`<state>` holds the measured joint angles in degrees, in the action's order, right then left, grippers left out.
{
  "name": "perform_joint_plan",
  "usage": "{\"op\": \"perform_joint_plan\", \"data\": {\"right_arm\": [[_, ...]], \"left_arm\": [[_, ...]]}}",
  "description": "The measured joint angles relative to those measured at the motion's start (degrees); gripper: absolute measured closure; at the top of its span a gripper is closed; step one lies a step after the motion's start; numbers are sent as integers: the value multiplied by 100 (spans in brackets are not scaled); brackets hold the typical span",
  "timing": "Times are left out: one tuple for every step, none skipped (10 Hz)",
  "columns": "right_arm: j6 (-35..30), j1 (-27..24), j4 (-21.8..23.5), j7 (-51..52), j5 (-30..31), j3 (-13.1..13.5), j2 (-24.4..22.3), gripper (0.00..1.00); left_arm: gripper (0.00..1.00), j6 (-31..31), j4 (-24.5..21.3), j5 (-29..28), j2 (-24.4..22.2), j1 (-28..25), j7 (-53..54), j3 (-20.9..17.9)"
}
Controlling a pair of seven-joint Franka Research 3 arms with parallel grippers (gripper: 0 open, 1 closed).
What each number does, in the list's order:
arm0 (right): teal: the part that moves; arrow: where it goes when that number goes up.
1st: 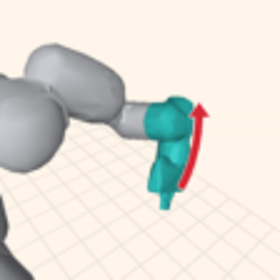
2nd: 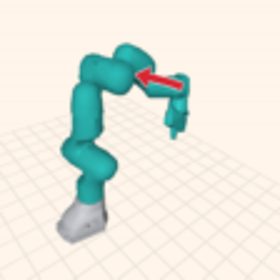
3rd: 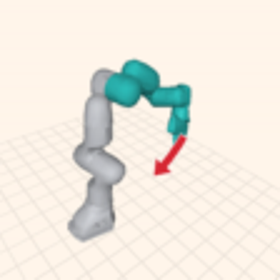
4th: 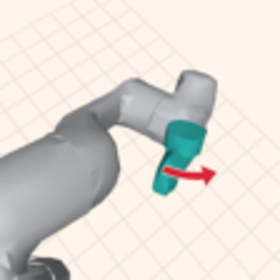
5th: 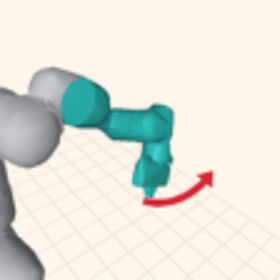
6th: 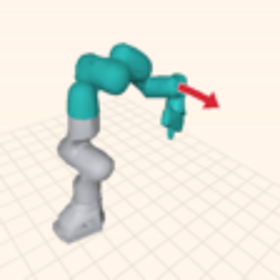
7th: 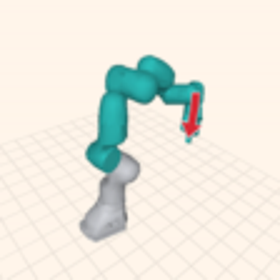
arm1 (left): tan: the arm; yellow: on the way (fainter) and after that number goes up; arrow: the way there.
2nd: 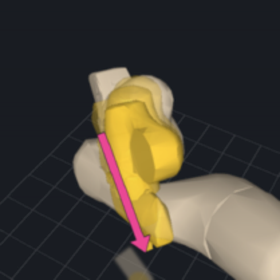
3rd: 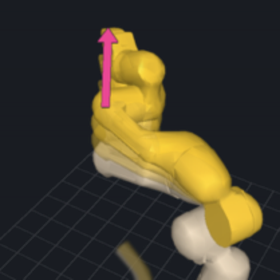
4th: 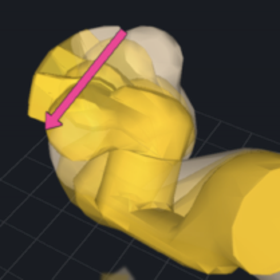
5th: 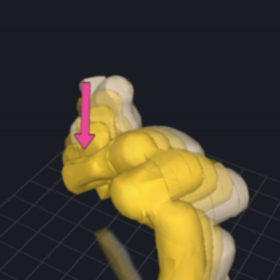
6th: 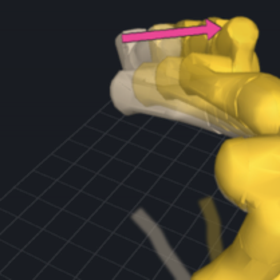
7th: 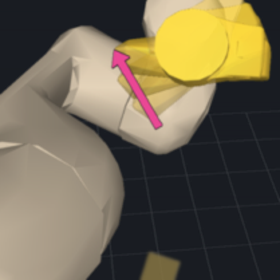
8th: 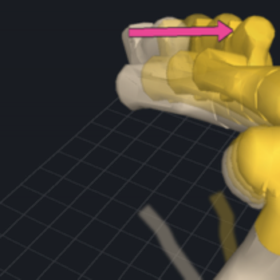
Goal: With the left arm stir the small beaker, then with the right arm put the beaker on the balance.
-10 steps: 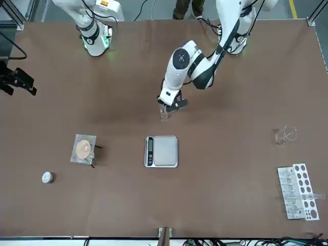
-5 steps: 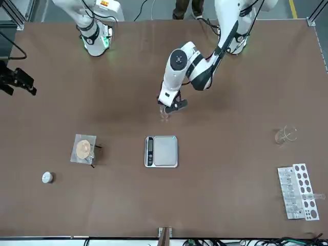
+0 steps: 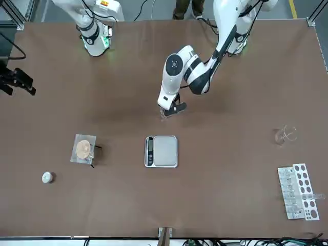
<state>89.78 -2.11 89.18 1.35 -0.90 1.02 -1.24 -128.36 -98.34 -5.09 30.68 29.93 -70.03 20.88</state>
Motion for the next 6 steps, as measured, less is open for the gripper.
{"op": "perform_joint_plan", "data": {"right_arm": [[0, -2, 0, 0, 0, 0, 0, 0], [0, -2, 0, 0, 0, 0, 0, 0], [0, -2, 0, 0, 0, 0, 0, 0], [0, -2, 0, 0, 0, 0, 0, 0], [0, -2, 0, 0, 0, 0, 0, 0], [-15, -3, -1, 0, 0, 0, 0, 0]], "left_arm": [[93, 2, 17, 0, 0, 15, -55, 5], [93, 4, 33, 0, 0, 17, -96, 6], [93, 5, 51, 0, 0, 13, -129, 5], [93, 5, 78, 1, 0, 3, -240, 2], [93, 5, 104, 1, 0, -14, -332, -2], [93, 7, 115, 1, 1, -29, -354, -8]]}}
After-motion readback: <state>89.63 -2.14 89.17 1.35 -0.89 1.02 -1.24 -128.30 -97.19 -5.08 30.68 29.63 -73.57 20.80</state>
